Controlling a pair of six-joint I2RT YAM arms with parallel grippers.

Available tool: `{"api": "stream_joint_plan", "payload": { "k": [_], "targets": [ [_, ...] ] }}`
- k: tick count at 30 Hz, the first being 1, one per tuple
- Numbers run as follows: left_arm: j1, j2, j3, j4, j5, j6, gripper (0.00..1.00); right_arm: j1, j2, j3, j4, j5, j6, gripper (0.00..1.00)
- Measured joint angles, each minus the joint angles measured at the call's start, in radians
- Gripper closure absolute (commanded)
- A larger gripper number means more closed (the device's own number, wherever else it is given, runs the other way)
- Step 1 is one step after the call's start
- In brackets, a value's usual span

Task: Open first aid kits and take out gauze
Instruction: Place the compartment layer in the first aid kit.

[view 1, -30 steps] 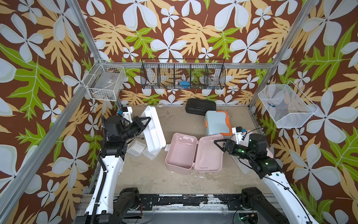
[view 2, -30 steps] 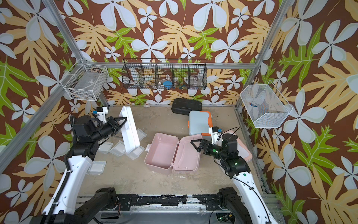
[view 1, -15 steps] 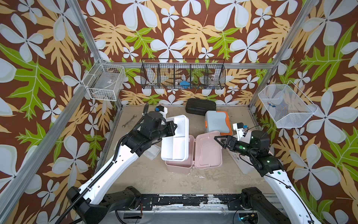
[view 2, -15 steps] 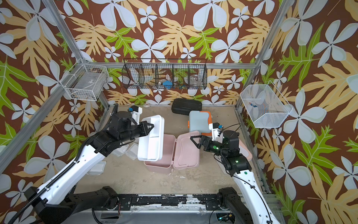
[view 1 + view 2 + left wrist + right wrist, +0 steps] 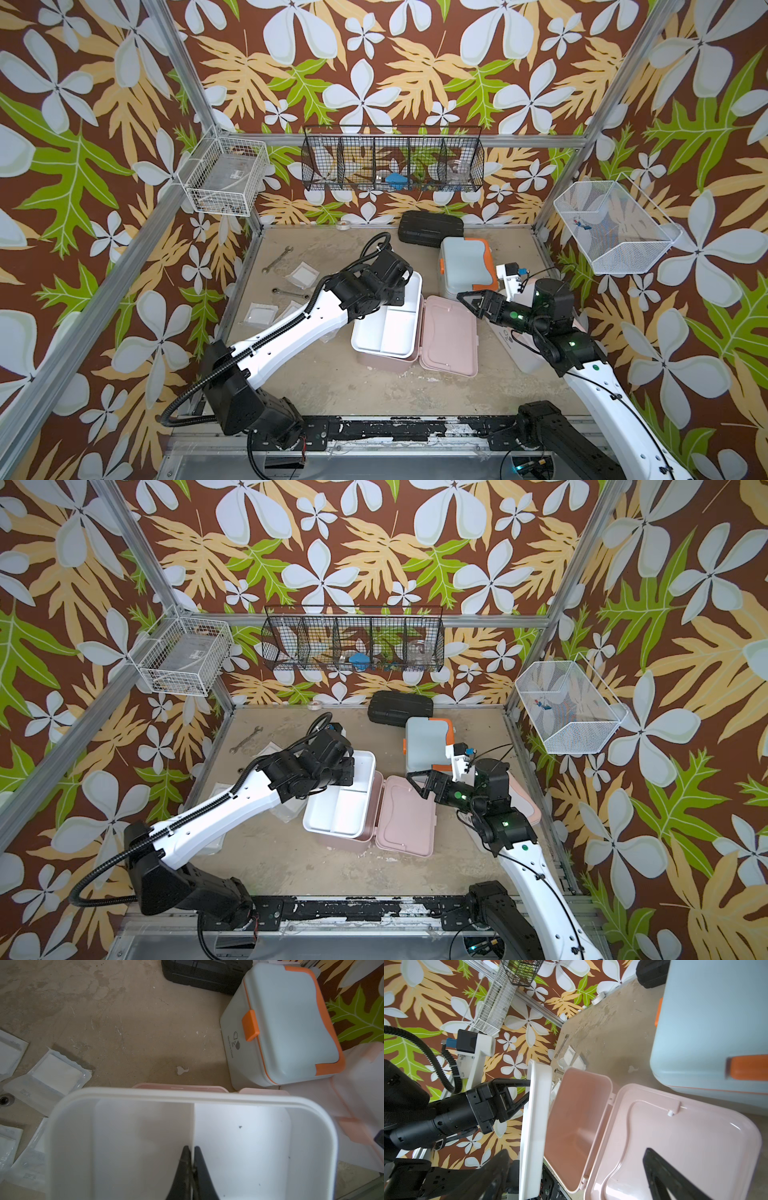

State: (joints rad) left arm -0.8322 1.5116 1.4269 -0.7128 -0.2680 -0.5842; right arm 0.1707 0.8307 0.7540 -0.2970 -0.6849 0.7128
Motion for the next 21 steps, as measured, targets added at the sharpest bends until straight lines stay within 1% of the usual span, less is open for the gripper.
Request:
{"api": "stream_joint_plan", "payload": {
  "k": [8,15,21],
  "targets": [
    [-0.006,0.116,0.006,-0.015,-0.066,0.012,1.00,0.000,-0.012,-0.032,-0.100,0.099,-0.042,0.01],
    [-0.006,0.140,-0.014,-0.015,-0.093,0.009,1.00,0.000,-0.018,-0.036,-0.161,0.189,-0.085,0.01],
    [-0.006,0.174,-0.012,-0.013,-0.093,0.009,1.00,-0.001,-0.004,-0.090,-0.190,0.221,-0.092,0.01]
  ]
}}
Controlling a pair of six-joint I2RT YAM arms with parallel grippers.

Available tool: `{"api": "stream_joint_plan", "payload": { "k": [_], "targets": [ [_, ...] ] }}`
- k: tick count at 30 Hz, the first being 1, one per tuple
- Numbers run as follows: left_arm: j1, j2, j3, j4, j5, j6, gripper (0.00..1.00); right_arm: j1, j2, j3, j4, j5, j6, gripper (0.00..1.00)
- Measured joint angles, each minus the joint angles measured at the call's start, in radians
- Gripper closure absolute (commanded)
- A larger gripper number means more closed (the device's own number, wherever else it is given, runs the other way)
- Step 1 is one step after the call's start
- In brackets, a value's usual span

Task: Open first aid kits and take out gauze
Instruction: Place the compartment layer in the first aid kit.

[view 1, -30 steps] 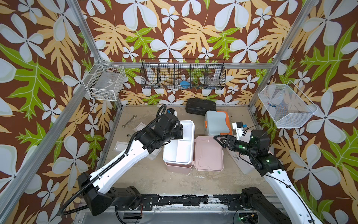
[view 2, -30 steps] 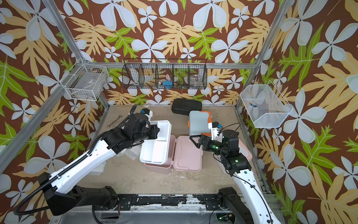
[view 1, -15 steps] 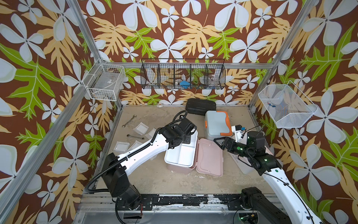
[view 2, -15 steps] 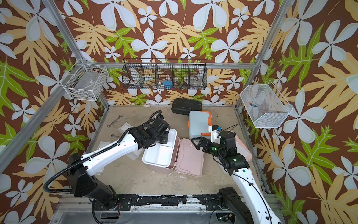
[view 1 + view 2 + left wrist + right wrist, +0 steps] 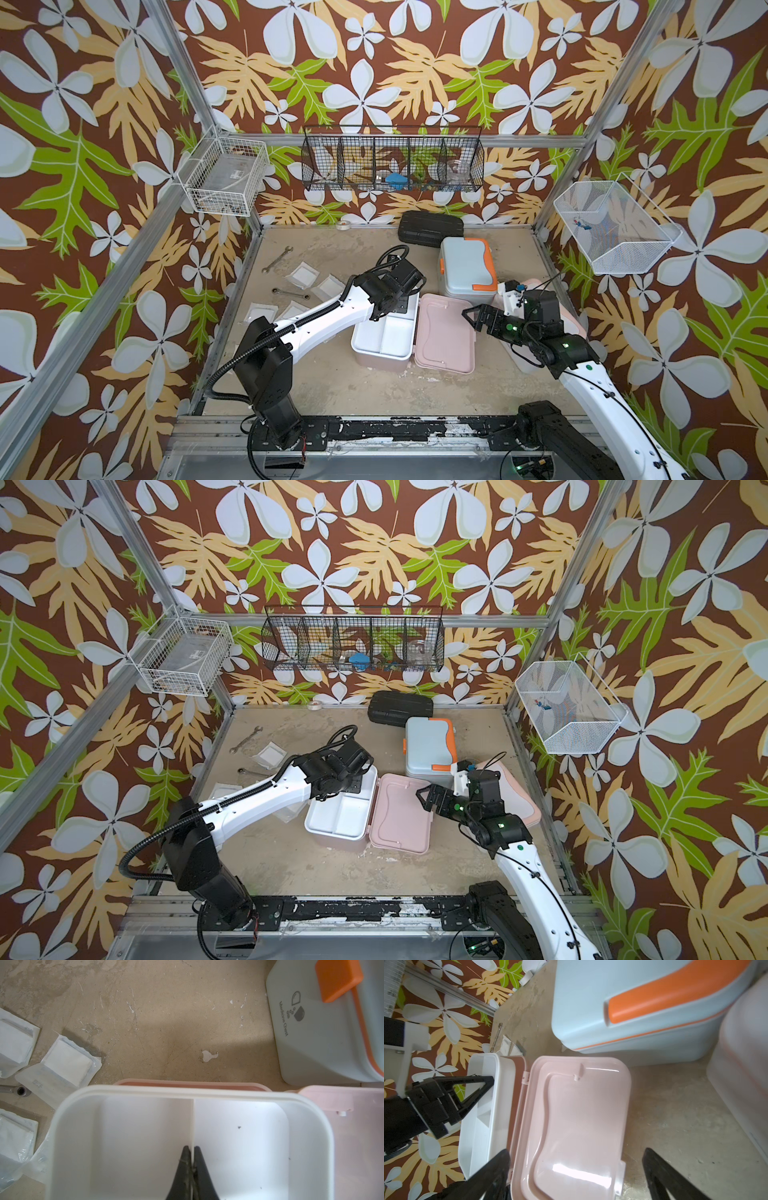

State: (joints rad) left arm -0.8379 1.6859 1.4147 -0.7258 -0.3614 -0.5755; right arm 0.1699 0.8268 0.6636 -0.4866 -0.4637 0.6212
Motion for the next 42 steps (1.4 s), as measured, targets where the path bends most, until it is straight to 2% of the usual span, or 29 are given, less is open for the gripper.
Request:
{"api": "stream_joint_plan", "payload": {
  "k": [4,8,17,26,42],
  "targets": [
    [0.000,0.022,0.007,-0.002,0.000,0.000,1.00,0.000,-0.003,-0.061,0.014,-0.018,0.005,0.01],
    [0.000,0.035,0.022,-0.001,-0.007,0.000,1.00,0.000,-0.020,-0.114,0.066,-0.092,0.034,0.01],
    [0.006,0.051,0.022,0.002,-0.032,0.000,1.00,-0.001,-0.046,-0.121,0.129,-0.164,0.070,0.00],
    [0.006,0.050,-0.060,0.042,-0.030,-0.004,1.00,0.001,-0.022,-0.118,0.146,-0.191,0.078,0.00],
    [0.012,0.039,-0.102,0.113,-0.033,-0.008,1.00,0.000,0.013,-0.173,0.140,-0.166,0.073,0.01]
  ]
}}
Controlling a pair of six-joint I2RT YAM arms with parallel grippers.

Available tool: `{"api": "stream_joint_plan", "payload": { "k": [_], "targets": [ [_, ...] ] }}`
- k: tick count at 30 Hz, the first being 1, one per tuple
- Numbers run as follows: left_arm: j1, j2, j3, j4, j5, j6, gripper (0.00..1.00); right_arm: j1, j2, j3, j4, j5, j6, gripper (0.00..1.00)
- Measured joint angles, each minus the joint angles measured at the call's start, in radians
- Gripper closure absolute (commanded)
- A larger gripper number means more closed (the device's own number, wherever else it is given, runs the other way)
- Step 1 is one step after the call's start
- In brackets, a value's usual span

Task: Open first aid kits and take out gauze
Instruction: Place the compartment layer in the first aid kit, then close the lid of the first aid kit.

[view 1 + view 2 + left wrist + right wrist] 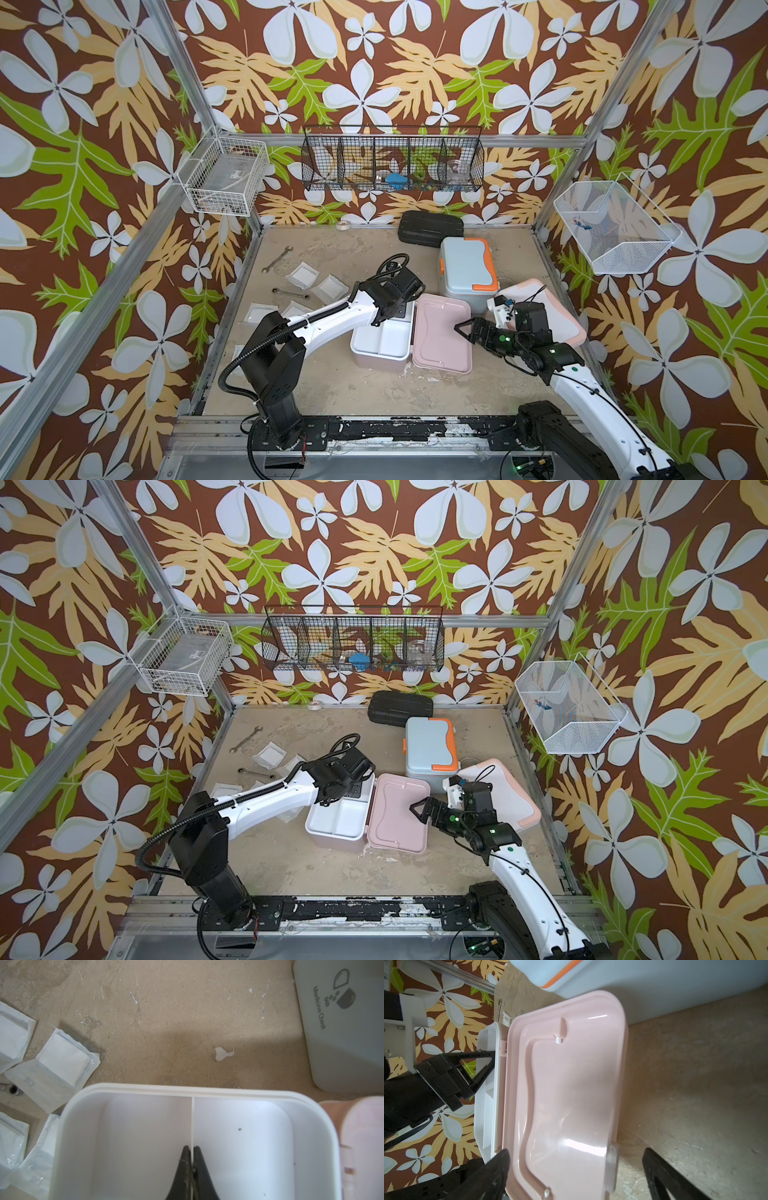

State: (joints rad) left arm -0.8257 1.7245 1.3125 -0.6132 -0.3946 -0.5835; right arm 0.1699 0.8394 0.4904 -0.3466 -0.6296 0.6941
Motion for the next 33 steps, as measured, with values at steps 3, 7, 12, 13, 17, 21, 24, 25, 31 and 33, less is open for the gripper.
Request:
{"api": "stream_joint_plan", "payload": {
  "k": [3,7,12,13,17,21,24,25,31,33],
  "targets": [
    [0.001,-0.002,-0.004,0.011,0.003,-0.003,1.00,0.000,0.000,-0.034,0.060,-0.061,0.039,0.01],
    [0.001,-0.003,-0.010,0.025,0.011,-0.007,1.00,0.001,0.003,-0.036,0.114,-0.130,0.077,0.00],
    [0.005,-0.012,-0.019,0.036,0.025,-0.011,1.00,0.001,-0.027,0.044,0.125,-0.170,0.091,0.00],
    [0.006,-0.016,-0.022,0.039,0.031,-0.012,0.99,0.001,-0.033,0.061,0.132,-0.180,0.091,0.00],
    [0.006,-0.034,-0.029,0.040,0.064,-0.018,0.92,0.001,-0.041,0.113,0.135,-0.203,0.104,0.00],
    [0.005,-0.076,-0.037,0.018,0.149,-0.023,0.71,0.001,-0.042,0.151,0.132,-0.211,0.111,0.00],
    [0.005,-0.122,-0.036,0.021,0.199,-0.026,0.49,0.001,-0.042,0.174,0.132,-0.216,0.113,0.00],
    [0.005,-0.139,-0.034,0.021,0.211,-0.026,0.43,0.001,-0.042,0.180,0.133,-0.216,0.114,0.00],
    [0.030,-0.273,-0.066,0.026,0.243,-0.030,0.14,0.001,-0.035,0.205,0.131,-0.224,0.117,0.00],
    [0.046,-0.323,-0.096,0.021,0.241,-0.030,0.09,0.001,-0.034,0.211,0.131,-0.225,0.117,0.00]
  ]
}}
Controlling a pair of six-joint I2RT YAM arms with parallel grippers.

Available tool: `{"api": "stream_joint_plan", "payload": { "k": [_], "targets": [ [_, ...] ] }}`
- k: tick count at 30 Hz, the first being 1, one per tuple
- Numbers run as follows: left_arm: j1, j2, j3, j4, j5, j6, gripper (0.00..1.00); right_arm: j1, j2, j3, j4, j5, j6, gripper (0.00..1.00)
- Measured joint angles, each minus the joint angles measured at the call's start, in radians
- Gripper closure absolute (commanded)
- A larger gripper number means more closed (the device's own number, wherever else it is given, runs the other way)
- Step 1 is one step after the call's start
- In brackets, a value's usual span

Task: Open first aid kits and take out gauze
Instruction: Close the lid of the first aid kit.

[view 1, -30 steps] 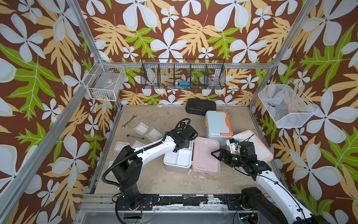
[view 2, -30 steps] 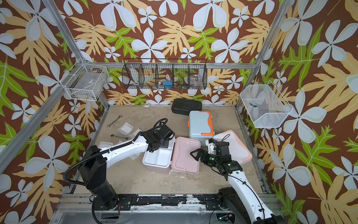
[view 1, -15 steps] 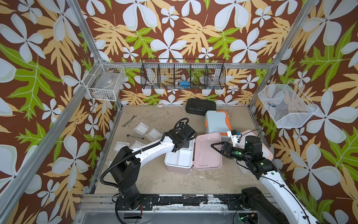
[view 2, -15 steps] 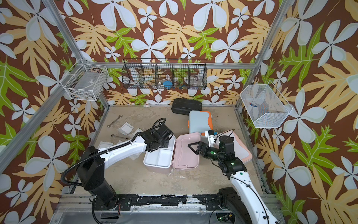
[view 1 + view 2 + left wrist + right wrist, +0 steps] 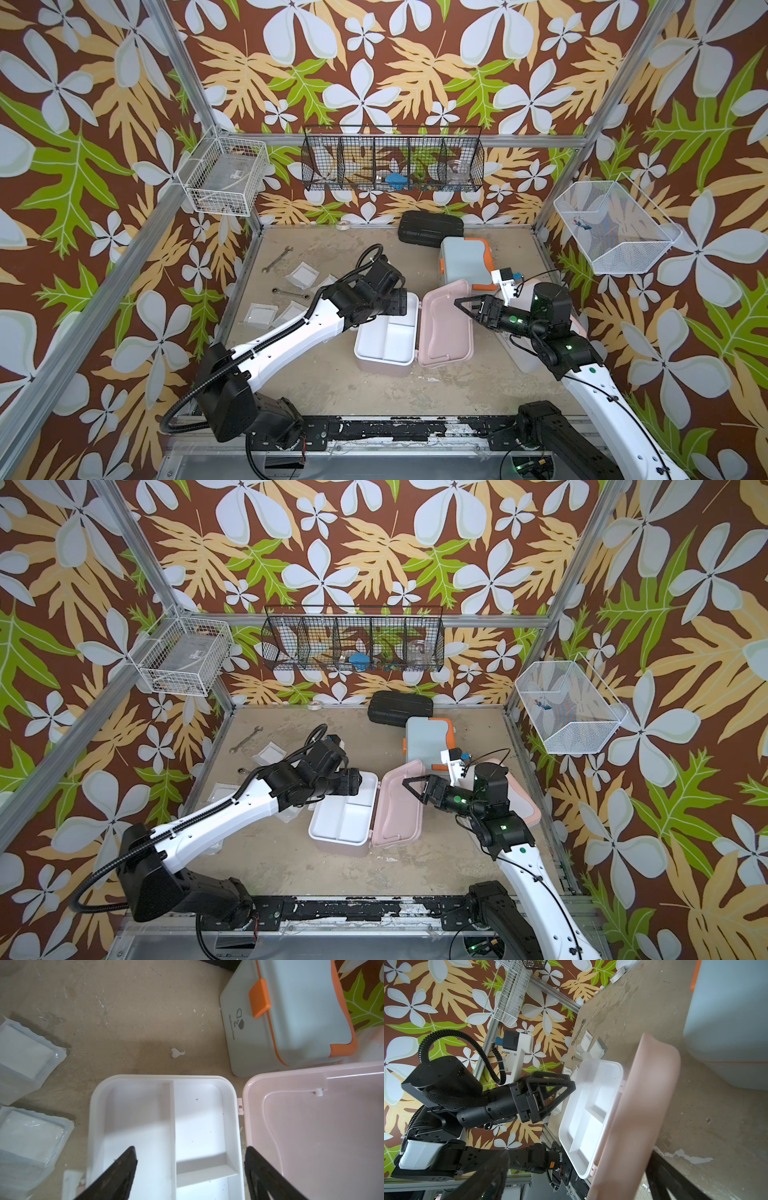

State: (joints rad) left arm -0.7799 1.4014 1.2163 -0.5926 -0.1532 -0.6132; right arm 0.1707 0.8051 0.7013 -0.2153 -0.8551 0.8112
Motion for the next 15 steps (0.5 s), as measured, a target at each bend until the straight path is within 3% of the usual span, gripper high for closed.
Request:
{"api": "stream_joint_plan", "payload": {
  "k": [8,15],
  "targets": [
    [0.058,-0.162,-0.160,-0.011,0.007,-0.012,0.05,0.005,0.003,0.027,0.001,-0.003,0.008,0.00],
    [0.059,-0.204,-0.270,0.029,0.137,-0.039,0.05,0.034,0.016,0.060,0.001,-0.003,0.014,0.00]
  ]
}}
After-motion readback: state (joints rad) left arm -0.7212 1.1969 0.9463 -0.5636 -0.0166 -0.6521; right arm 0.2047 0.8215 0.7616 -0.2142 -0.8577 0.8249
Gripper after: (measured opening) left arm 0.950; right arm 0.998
